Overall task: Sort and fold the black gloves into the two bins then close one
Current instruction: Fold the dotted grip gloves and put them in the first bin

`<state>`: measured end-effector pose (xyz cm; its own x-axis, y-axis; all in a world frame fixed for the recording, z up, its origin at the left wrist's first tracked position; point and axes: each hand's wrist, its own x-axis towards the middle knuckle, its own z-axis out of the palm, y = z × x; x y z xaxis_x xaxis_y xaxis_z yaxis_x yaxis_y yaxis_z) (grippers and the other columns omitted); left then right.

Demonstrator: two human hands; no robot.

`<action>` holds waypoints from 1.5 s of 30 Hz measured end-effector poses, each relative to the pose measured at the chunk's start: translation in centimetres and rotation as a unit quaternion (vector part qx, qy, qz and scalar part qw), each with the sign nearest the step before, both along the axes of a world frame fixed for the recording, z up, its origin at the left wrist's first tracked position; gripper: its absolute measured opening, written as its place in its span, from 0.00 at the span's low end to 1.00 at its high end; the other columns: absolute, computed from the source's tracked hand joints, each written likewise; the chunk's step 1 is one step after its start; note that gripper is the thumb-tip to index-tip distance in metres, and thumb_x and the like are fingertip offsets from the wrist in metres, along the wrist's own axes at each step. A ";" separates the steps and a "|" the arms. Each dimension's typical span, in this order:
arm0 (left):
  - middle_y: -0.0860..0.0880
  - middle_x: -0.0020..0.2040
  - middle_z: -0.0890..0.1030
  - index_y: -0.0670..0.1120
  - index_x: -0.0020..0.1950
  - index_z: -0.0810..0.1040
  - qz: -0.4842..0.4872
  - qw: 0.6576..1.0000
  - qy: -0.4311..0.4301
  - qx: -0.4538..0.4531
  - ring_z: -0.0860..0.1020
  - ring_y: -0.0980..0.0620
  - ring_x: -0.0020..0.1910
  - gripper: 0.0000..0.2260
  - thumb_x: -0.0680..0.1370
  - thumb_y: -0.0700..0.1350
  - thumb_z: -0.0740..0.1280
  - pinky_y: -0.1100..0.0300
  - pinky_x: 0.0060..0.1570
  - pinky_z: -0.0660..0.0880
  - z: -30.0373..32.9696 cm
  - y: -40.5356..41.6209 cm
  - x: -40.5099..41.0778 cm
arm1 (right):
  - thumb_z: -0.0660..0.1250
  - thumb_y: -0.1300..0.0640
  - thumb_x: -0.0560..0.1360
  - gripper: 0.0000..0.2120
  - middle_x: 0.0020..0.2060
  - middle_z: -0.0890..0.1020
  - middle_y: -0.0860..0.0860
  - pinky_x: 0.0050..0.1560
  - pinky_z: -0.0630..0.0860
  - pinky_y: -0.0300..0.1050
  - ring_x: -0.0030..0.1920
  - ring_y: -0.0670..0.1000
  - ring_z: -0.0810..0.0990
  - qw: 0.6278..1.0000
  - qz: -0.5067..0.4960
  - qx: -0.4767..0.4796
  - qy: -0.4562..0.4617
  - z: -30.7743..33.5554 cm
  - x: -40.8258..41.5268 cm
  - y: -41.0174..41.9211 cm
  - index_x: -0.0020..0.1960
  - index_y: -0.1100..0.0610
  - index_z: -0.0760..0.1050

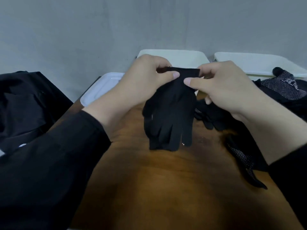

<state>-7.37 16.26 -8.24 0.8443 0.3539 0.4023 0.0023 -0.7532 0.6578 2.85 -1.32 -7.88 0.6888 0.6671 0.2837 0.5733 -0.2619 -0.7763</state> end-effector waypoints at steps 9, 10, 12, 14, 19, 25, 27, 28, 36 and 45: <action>0.43 0.43 0.85 0.43 0.52 0.83 0.030 0.997 -0.047 -0.058 0.85 0.47 0.40 0.07 0.80 0.45 0.68 0.51 0.47 0.82 1.9 2.3 1.8 | 0.70 0.55 0.76 0.04 0.38 0.83 0.50 0.51 0.83 0.55 0.42 0.51 0.83 0.996 -0.007 0.076 -0.049 1.8 2.9 5.0 0.44 0.47 0.79; 0.45 0.42 0.85 0.45 0.51 0.84 0.037 0.997 -0.058 -0.030 0.84 0.48 0.41 0.07 0.80 0.46 0.69 0.54 0.46 0.81 1.2 2.3 1.4 | 0.70 0.55 0.76 0.04 0.37 0.82 0.47 0.48 0.81 0.52 0.39 0.49 0.81 0.994 -0.013 0.086 -0.069 1.5 2.7 5.0 0.44 0.46 0.78; 0.51 0.41 0.84 0.49 0.51 0.85 0.043 0.996 -0.067 0.031 0.79 0.52 0.40 0.06 0.80 0.48 0.68 0.60 0.42 0.73 -0.9 2.0 0.1 | 0.69 0.58 0.77 0.04 0.38 0.83 0.44 0.45 0.77 0.44 0.39 0.46 0.81 0.992 0.000 0.102 -0.075 -0.1 1.6 4.5 0.47 0.49 0.79; 0.55 0.46 0.85 0.51 0.55 0.85 0.022 0.995 -0.044 0.085 0.78 0.59 0.43 0.07 0.80 0.48 0.68 0.65 0.46 0.71 -4.1 1.7 -1.6 | 0.70 0.60 0.77 0.05 0.44 0.84 0.45 0.51 0.77 0.42 0.47 0.45 0.82 0.994 0.026 0.090 -0.050 -3.8 0.2 3.5 0.48 0.51 0.79; 0.50 0.56 0.85 0.45 0.54 0.86 -0.036 0.981 0.052 0.185 0.82 0.52 0.56 0.14 0.78 0.52 0.66 0.56 0.57 0.75 -13.6 2.1 -4.2 | 0.72 0.63 0.75 0.09 0.54 0.80 0.45 0.63 0.72 0.39 0.59 0.47 0.79 0.992 0.085 -0.022 -0.088 -14.5 -1.9 1.4 0.49 0.51 0.78; 0.54 0.54 0.82 0.48 0.49 0.83 -0.080 0.983 0.091 0.136 0.80 0.54 0.51 0.05 0.75 0.48 0.75 0.54 0.51 0.75 -15.1 2.4 -4.8 | 0.71 0.63 0.75 0.09 0.59 0.77 0.39 0.61 0.67 0.27 0.62 0.39 0.75 0.983 0.115 -0.105 -0.095 -16.2 -2.2 0.8 0.51 0.50 0.79; 0.56 0.53 0.80 0.49 0.48 0.82 -0.091 0.983 0.094 0.126 0.79 0.54 0.49 0.06 0.75 0.49 0.75 0.51 0.49 0.77 -15.1 2.5 -4.9 | 0.71 0.62 0.75 0.08 0.60 0.77 0.39 0.62 0.64 0.24 0.63 0.38 0.74 0.983 0.116 -0.105 -0.091 -16.1 -2.2 0.7 0.50 0.50 0.79; 0.57 0.52 0.79 0.50 0.48 0.82 -0.100 0.983 0.091 0.121 0.79 0.55 0.48 0.06 0.76 0.50 0.75 0.51 0.49 0.77 -15.1 2.5 -5.0 | 0.71 0.62 0.75 0.08 0.60 0.77 0.39 0.62 0.63 0.23 0.64 0.37 0.73 0.984 0.116 -0.104 -0.088 -16.0 -2.2 0.6 0.50 0.50 0.79; 0.59 0.49 0.77 0.53 0.53 0.86 -0.129 0.975 0.118 0.137 0.74 0.59 0.50 0.16 0.74 0.63 0.70 0.55 0.51 0.75 -14.8 2.4 -5.4 | 0.69 0.46 0.75 0.07 0.54 0.73 0.37 0.54 0.67 0.34 0.60 0.45 0.71 0.967 0.149 -0.165 -0.123 -14.9 -1.8 -0.5 0.52 0.44 0.79; 0.53 0.58 0.79 0.53 0.67 0.79 0.109 0.979 0.127 0.118 0.77 0.52 0.57 0.18 0.79 0.56 0.68 0.54 0.59 0.72 -15.1 3.4 -5.1 | 0.69 0.41 0.75 0.10 0.56 0.73 0.37 0.64 0.67 0.41 0.63 0.42 0.69 0.963 0.161 -0.185 -0.115 -14.8 -1.7 -0.8 0.54 0.42 0.80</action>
